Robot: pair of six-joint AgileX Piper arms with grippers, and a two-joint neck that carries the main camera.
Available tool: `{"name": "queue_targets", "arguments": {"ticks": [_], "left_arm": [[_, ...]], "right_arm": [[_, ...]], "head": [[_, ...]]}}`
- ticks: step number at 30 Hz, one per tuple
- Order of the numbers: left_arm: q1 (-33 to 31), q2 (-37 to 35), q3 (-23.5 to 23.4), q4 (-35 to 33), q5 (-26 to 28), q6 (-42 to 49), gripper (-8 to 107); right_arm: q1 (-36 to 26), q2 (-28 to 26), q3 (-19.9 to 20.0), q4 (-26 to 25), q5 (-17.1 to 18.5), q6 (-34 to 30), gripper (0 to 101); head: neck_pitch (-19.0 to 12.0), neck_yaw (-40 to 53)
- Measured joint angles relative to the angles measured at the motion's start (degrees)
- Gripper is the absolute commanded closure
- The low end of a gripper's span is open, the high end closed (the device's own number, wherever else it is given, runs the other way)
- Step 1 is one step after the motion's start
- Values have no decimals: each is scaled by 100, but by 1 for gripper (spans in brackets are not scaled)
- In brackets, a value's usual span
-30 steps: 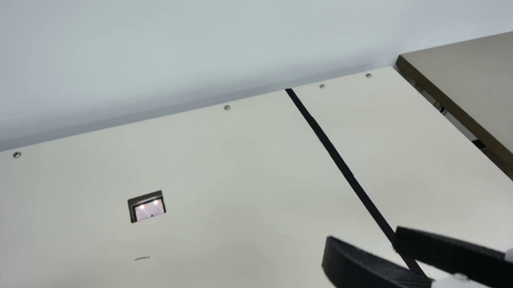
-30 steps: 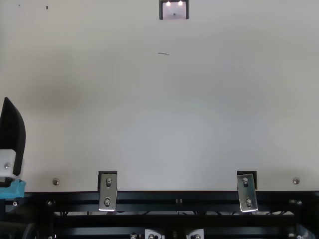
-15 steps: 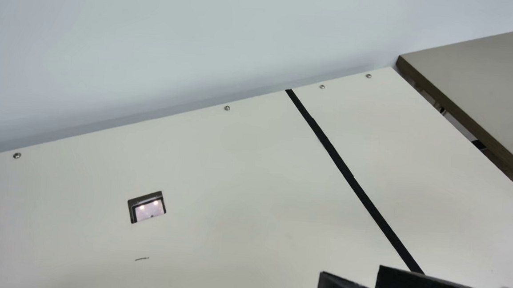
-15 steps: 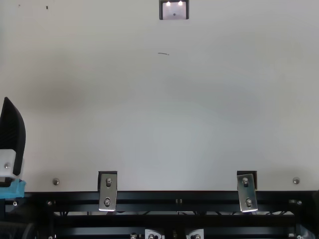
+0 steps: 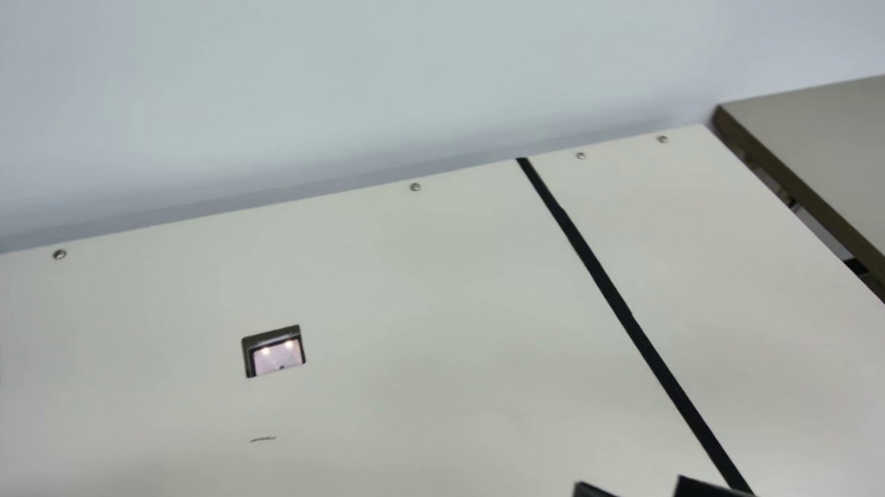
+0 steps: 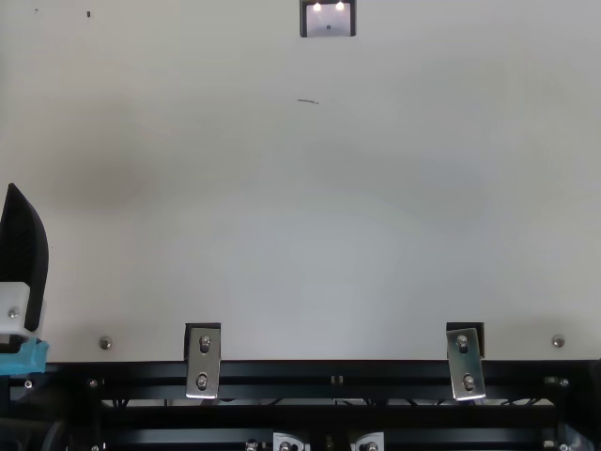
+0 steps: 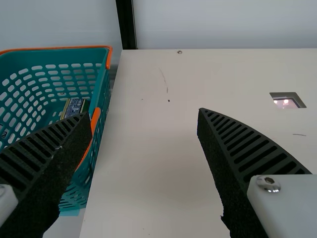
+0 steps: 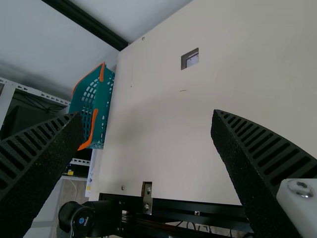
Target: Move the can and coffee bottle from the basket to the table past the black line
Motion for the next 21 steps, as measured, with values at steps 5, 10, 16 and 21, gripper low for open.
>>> {"name": "queue_targets", "arguments": {"ticks": [5, 10, 16, 21], "left_arm": [[0, 0, 0, 0, 0, 0, 9], [0, 0, 0, 0, 0, 0, 9], [0, 0, 0, 0, 0, 0, 9], [0, 0, 0, 0, 0, 0, 9]], "right_arm": [[0, 0, 0, 0, 0, 0, 0], [0, 0, 0, 0, 0, 0, 0], [0, 0, 0, 0, 0, 0, 0], [0, 0, 0, 0, 0, 0, 0]], "head": [[117, 674], [117, 1613], [59, 2874], [-147, 3754]]}}
